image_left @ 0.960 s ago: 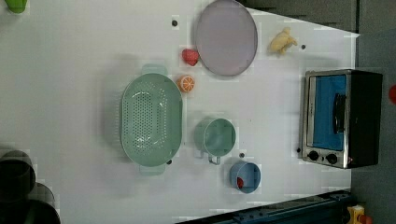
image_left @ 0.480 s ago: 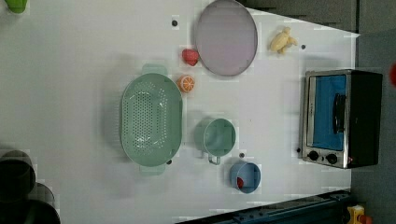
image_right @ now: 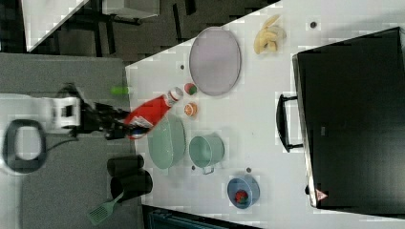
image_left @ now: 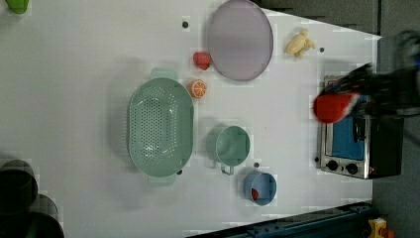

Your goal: Pick Ketchup from oven and place it on table.

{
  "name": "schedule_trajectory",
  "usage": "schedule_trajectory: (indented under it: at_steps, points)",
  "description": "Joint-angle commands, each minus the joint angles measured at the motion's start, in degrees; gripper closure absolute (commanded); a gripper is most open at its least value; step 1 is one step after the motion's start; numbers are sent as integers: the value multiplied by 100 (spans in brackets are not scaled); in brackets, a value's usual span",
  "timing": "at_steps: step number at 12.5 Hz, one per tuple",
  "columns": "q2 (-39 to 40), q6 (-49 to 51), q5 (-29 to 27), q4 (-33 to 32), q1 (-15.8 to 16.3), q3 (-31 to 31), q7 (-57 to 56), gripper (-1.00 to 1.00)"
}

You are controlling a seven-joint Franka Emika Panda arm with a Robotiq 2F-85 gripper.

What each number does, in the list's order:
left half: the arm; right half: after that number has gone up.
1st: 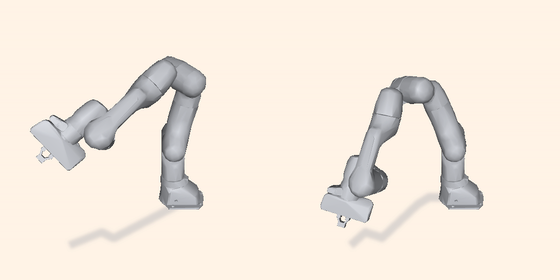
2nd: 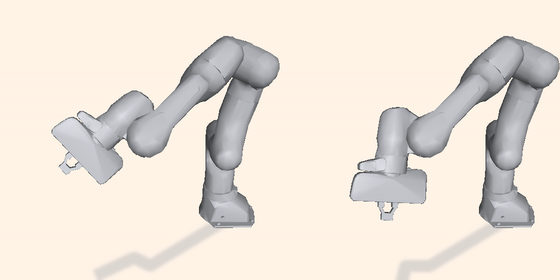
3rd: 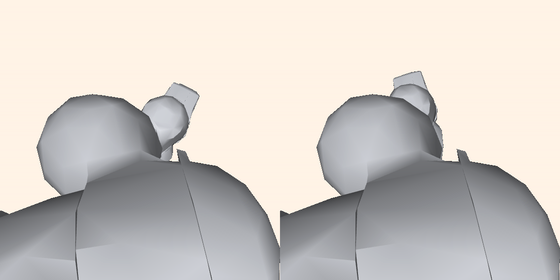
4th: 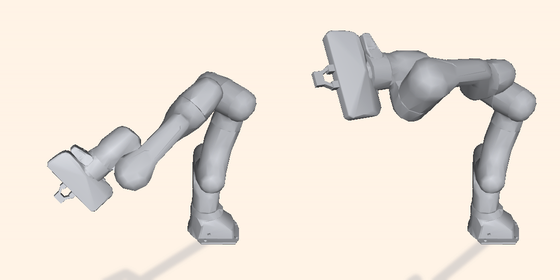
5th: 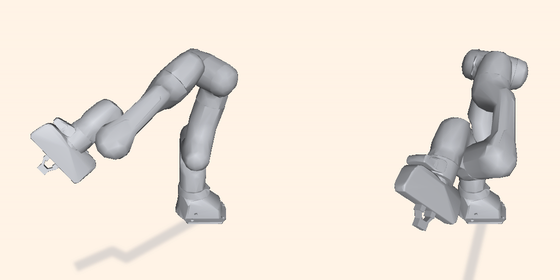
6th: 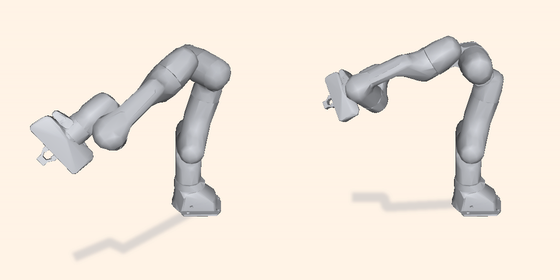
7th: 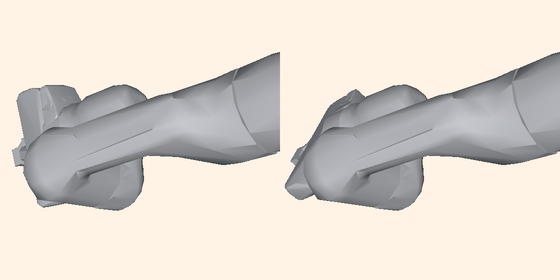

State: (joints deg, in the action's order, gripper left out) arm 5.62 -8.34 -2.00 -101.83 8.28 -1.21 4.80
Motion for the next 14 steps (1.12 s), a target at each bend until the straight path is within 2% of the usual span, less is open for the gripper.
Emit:
schedule_trajectory:
  at_steps: [1, 7, 9, 14]
  points:
    - [-66, -588, 144, -626, -371, 413, 34, -27]
    - [250, -3102, 138, -2623, -384, 560, 34, -27]
    - [595, -3739, 124, -2823, -386, 556, 37, -27]
    - [1162, -4214, 126, -2859, -397, 620, 41, -27]
